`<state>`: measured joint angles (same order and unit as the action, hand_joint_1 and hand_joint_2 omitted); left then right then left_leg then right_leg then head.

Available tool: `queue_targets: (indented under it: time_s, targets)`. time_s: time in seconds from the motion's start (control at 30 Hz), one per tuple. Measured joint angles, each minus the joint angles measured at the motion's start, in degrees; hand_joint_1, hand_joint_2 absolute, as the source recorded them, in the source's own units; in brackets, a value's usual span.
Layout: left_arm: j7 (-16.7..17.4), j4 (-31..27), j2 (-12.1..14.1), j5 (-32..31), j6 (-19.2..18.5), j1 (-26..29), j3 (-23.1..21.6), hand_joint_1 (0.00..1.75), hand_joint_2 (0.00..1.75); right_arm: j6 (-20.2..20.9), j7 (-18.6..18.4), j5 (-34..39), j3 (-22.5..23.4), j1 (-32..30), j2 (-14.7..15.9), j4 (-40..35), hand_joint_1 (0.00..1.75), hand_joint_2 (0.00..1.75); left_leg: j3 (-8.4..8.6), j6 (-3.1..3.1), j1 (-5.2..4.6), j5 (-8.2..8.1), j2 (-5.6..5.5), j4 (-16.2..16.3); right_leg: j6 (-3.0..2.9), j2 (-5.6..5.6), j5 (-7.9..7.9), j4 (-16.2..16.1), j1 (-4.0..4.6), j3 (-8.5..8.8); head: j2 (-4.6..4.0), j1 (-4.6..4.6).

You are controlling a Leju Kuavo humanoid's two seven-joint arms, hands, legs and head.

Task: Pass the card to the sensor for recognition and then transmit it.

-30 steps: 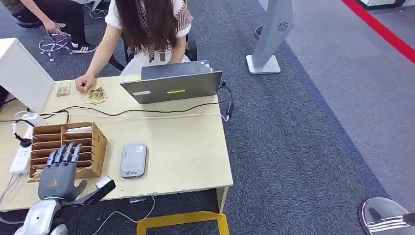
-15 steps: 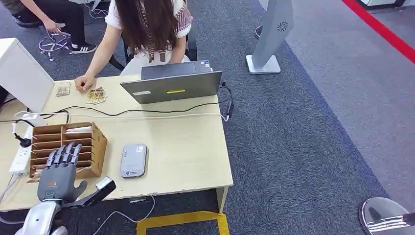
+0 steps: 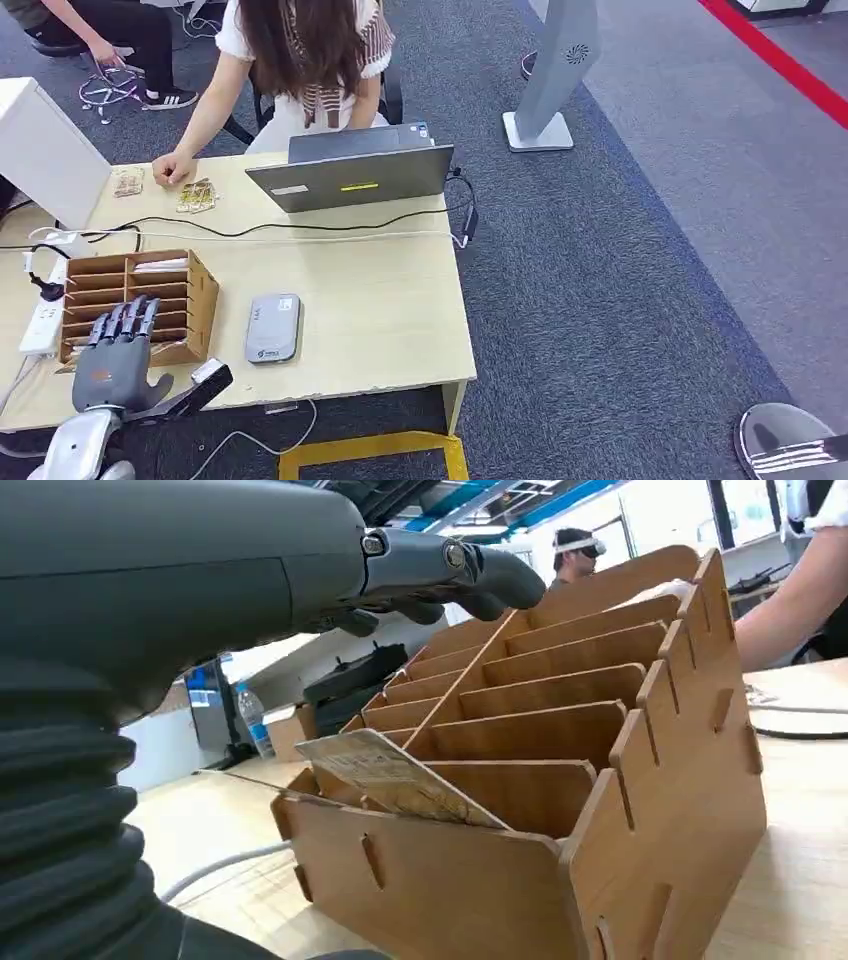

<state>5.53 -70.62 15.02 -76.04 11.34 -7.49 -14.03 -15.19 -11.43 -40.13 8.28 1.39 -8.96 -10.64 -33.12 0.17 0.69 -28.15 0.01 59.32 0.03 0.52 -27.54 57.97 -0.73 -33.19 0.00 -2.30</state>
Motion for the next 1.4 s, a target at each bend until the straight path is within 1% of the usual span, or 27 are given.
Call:
queue_targets:
  time_s: [0.1,0.13,0.17,0.33,0.73,1.17,1.4]
  targets:
    - [0.3,0.2,0.0,-0.1,-0.6,-0.2,0.0,0.0,1.75,0.0,-0.2,-0.3,0.1,0.0,0.0,0.0,0.0,1.75,0.0,0.0,0.0,0.0,0.0,0.0,0.0,0.0,0.0,0.0,0.0,0.0,0.0,0.0]
    - [0.3,0.3,0.0,-0.1,-0.6,-0.3,0.0,0.35,1.75,0.0,-0.2,-0.3,0.2,0.0,0.0,0.0,0.0,1.75,0.0,0.0,0.0,0.0,0.0,0.0,0.0,0.0,0.0,0.0,0.0,0.0,0.0,0.0]
    - [0.3,0.4,0.0,-0.1,-0.6,-0.4,0.0,1.75,1.75,0.0,-0.2,-0.3,0.2,0.0,0.0,0.0,0.0,1.75,0.0,0.0,0.0,0.0,0.0,0.0,0.0,0.0,0.0,0.0,0.0,0.0,0.0,0.0]
    - [0.2,0.6,0.0,-0.3,0.4,-0.7,0.0,1.75,1.75,0.2,0.1,-0.6,0.5,0.0,0.0,0.0,0.0,1.75,0.0,0.0,0.0,0.0,0.0,0.0,0.0,0.0,0.0,0.0,0.0,0.0,0.0,0.0]
    - [-0.4,0.9,0.0,0.5,0.3,-1.5,0.0,1.75,1.75,0.4,0.0,-1.3,0.9,0.0,0.0,0.0,0.0,1.75,0.0,0.0,0.0,0.0,0.0,0.0,0.0,0.01,0.0,0.0,0.0,0.0,0.0,0.0]
    - [-1.0,2.0,-0.6,1.4,1.7,-2.0,0.2,1.75,1.75,0.6,0.0,-1.6,1.0,0.0,0.0,0.0,0.0,1.75,0.01,0.0,0.0,0.0,0.01,0.0,0.0,0.01,0.0,0.0,0.0,0.0,0.0,0.02]
    - [-1.6,1.4,-0.7,1.2,2.6,-1.7,0.3,1.75,1.75,0.6,-0.3,-1.8,1.6,0.0,0.0,0.0,0.0,1.75,0.0,0.0,0.0,0.0,0.01,0.0,0.0,0.01,0.0,0.0,0.0,0.0,0.0,0.0]
